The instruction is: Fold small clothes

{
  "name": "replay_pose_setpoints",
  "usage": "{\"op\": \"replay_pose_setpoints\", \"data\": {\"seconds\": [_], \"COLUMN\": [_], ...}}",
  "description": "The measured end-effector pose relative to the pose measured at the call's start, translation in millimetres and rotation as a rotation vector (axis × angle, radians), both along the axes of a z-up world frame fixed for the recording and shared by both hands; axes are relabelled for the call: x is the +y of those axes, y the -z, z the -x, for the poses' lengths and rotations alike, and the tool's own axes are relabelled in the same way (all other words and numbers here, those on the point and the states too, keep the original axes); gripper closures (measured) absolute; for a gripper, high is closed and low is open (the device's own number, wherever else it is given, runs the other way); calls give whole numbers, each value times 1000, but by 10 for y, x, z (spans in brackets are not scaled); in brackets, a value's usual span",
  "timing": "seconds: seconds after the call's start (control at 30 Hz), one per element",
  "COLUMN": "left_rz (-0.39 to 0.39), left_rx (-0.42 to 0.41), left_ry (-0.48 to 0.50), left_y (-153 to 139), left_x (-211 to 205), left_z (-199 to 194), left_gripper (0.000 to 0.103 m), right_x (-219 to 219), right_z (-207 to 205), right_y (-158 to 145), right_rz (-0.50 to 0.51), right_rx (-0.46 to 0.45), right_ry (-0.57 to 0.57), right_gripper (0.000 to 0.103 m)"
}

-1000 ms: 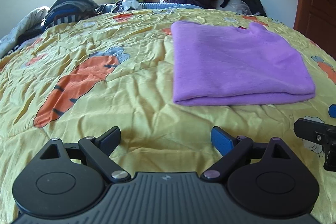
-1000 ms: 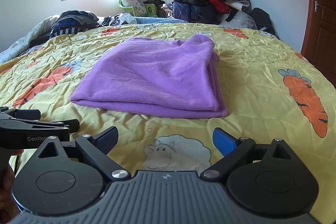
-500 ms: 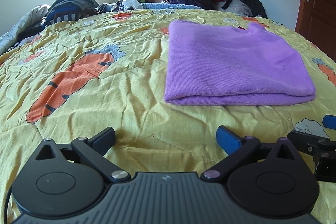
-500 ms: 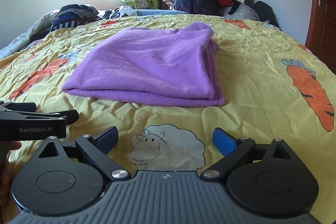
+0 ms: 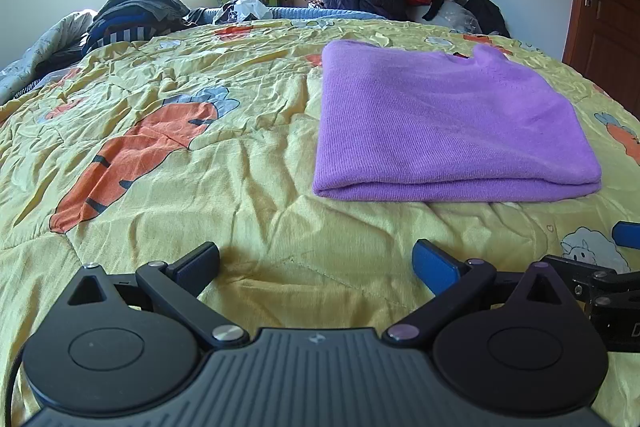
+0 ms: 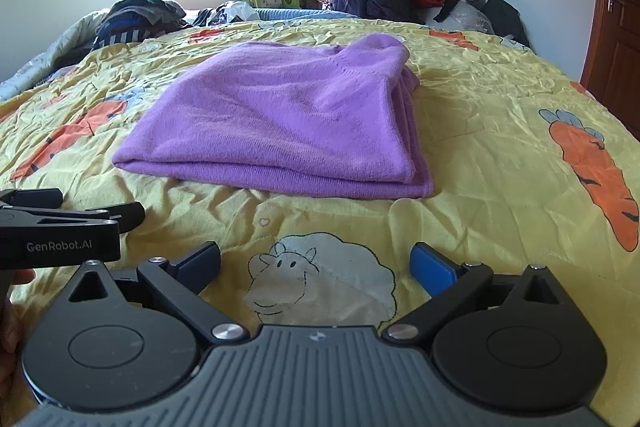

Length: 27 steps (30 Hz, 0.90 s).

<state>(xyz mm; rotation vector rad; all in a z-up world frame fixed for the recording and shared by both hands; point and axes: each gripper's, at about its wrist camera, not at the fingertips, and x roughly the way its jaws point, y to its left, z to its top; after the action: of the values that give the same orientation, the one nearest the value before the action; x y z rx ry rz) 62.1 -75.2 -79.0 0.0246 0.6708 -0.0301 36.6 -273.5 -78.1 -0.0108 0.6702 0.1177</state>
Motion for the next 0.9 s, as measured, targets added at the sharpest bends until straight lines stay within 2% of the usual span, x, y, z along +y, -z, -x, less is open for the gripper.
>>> {"op": "replay_pose_setpoints", "data": {"seconds": [0.47, 0.9], "left_rz": [0, -1], "left_rx": [0, -2], "left_ry": [0, 0], "left_y": [-1, 2], "left_x": [0, 1], "left_z": [5, 7], "left_gripper": [0, 0], "right_x": [-43, 68], "right_z": [7, -25], "right_y": [-1, 25], "right_rz": [-37, 28], "right_rx": [-9, 7], "right_ry": [6, -1], "right_gripper": [3, 0]}}
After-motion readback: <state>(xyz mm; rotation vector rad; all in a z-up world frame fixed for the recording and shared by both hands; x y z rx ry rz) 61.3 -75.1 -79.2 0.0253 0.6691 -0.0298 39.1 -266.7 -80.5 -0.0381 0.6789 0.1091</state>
